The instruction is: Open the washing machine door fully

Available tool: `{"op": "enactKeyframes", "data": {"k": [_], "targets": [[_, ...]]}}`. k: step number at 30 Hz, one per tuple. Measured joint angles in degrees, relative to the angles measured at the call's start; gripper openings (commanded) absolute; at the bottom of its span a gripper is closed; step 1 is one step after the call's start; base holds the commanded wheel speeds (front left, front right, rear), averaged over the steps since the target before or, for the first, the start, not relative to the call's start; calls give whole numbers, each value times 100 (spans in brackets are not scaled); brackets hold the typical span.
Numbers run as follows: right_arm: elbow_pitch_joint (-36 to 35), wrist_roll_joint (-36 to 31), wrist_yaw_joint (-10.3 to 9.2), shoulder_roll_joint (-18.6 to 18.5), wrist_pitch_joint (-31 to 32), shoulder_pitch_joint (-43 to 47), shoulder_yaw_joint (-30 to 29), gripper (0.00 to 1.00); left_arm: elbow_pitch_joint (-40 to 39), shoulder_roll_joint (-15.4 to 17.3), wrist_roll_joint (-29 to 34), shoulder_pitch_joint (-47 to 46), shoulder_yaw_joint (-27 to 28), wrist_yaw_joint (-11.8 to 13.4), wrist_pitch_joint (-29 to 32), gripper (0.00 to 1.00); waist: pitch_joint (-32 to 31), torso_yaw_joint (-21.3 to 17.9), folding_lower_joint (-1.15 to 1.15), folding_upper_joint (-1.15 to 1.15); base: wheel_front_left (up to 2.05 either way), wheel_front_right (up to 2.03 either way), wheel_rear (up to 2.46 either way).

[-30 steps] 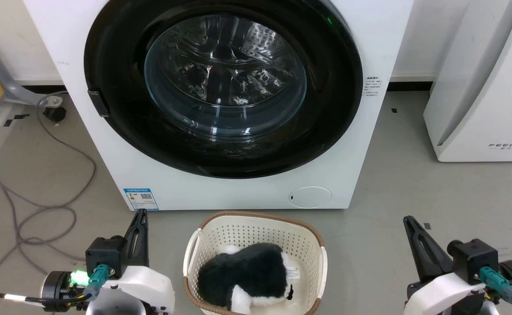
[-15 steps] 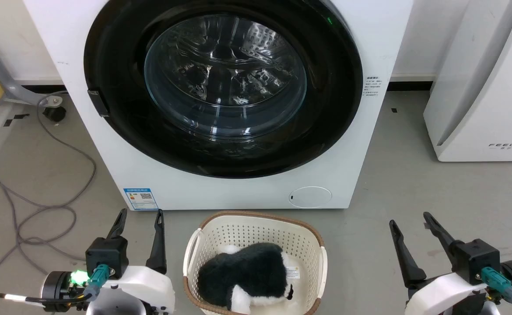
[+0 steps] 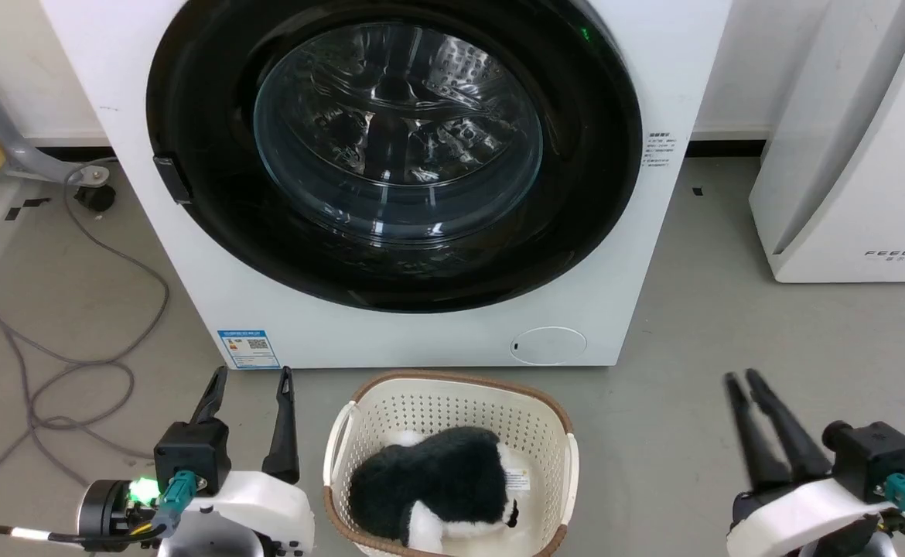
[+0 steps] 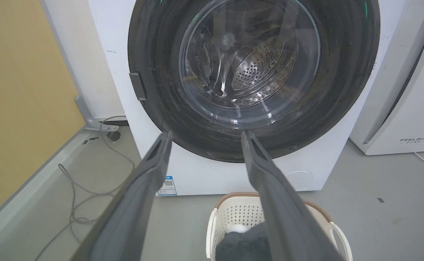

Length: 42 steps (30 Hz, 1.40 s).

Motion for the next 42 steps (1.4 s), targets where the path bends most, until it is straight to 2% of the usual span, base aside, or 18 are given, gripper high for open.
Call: {"op": "enactKeyframes", "data": {"k": [7, 8, 16, 22, 32, 42], "targets": [[21, 443, 0, 0, -73, -4, -65, 0, 2, 0, -42, -5, -14, 51, -90, 100, 40, 1, 0, 0, 0, 0, 0], [69, 725, 0, 0, -96, -9, -118, 0, 2, 0, -42, -8, -18, 56, -101, 100, 60, 2, 0, 0, 0, 0, 0], [320, 1675, 0, 0, -190, -280, -243, 0, 1, 0, -81, -40, -38, 110, -193, 100, 152, 11, 0, 0, 0, 0, 0], [648, 2531, -1, -18, -41, -570, -471, 0, 0, 0, -92, -131, -59, 170, -252, 100, 263, 25, 0, 0, 0, 0, 0], [1272, 3609, -1, -347, 227, -1362, -780, 0, -31, -1, -91, -291, -77, 236, -375, 100, 545, 67, 0, 0, 0, 0, 0], [1823, 4253, -1, -775, 391, -2449, -745, 0, -121, -2, -83, -562, -81, 310, -497, 100, 987, 132, 0, 0, 0, 0, 0]]}}
